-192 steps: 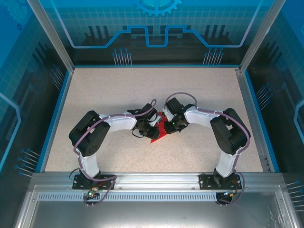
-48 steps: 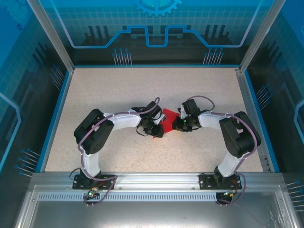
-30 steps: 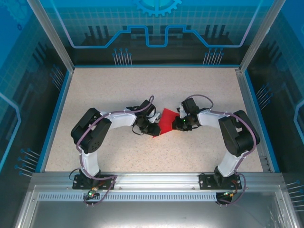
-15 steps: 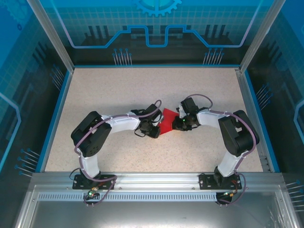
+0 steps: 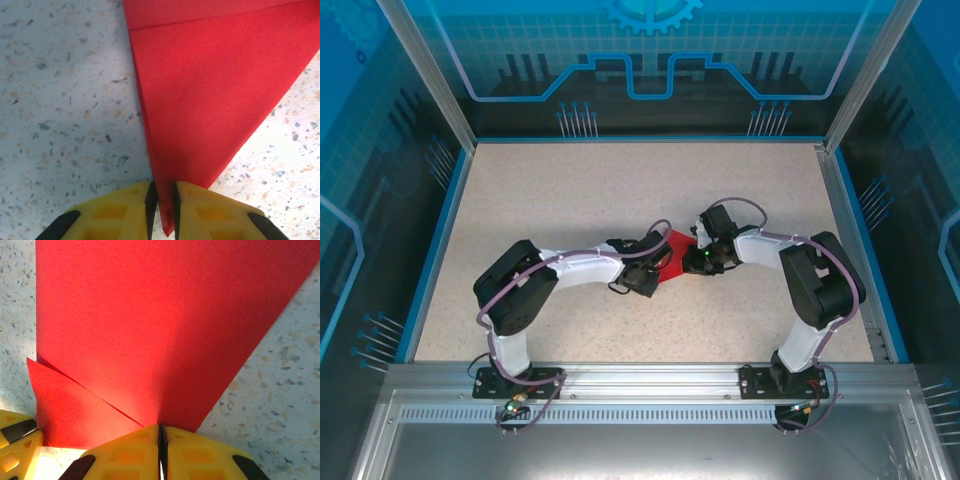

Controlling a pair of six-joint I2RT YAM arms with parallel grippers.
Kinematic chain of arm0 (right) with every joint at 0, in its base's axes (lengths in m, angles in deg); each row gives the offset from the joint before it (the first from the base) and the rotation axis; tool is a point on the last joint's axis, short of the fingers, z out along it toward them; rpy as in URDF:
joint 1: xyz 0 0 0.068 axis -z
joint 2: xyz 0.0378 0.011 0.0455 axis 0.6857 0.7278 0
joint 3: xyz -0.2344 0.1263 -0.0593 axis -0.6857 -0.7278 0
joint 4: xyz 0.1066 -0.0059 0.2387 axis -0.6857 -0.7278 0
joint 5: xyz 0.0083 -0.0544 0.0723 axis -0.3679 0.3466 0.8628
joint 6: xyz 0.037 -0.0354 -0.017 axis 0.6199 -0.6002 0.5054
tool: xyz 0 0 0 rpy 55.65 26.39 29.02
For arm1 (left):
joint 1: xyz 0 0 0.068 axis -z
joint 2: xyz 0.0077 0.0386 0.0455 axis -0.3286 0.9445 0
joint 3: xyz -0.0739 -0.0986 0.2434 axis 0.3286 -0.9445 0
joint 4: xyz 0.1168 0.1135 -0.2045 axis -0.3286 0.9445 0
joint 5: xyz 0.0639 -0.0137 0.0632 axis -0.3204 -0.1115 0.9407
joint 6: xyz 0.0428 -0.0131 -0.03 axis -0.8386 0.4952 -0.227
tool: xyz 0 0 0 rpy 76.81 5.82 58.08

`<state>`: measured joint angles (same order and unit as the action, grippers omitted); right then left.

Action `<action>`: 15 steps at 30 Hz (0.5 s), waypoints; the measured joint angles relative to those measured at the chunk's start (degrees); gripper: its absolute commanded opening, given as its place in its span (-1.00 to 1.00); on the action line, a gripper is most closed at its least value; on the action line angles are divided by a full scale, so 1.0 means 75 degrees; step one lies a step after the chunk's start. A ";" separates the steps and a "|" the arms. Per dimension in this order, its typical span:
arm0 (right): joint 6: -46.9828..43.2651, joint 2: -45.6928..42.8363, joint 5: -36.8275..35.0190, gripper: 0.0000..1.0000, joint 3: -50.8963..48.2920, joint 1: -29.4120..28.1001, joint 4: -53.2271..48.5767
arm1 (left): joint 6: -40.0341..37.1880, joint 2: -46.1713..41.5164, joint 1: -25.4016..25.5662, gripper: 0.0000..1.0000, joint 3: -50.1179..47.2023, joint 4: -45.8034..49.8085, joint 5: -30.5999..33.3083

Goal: Fold a paper plane with a square sheet of paper (pick it up from the middle)
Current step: Third fold the triangle at the center of the table.

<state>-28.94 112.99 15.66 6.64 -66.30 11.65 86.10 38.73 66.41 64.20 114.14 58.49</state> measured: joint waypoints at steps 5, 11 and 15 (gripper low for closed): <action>-0.0023 0.0006 -0.0003 -0.78 0.0009 0.0000 -0.0012 | 0.0344 -0.0256 0.0131 -0.59 -0.0224 0.0434 0.0326; -0.0029 0.0006 -0.0023 -0.78 0.0015 0.0000 -0.0015 | 0.0568 -0.0574 0.0265 -0.58 -0.0481 0.1288 0.0522; -0.0052 0.0006 -0.0050 -0.78 0.0015 -0.0029 -0.0012 | 0.0618 -0.0664 0.0271 -0.56 -0.0493 0.1792 0.0513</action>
<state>-29.34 113.03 15.29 6.75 -66.52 11.57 90.73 33.75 68.44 60.51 127.58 62.34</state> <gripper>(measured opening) 0.110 0.216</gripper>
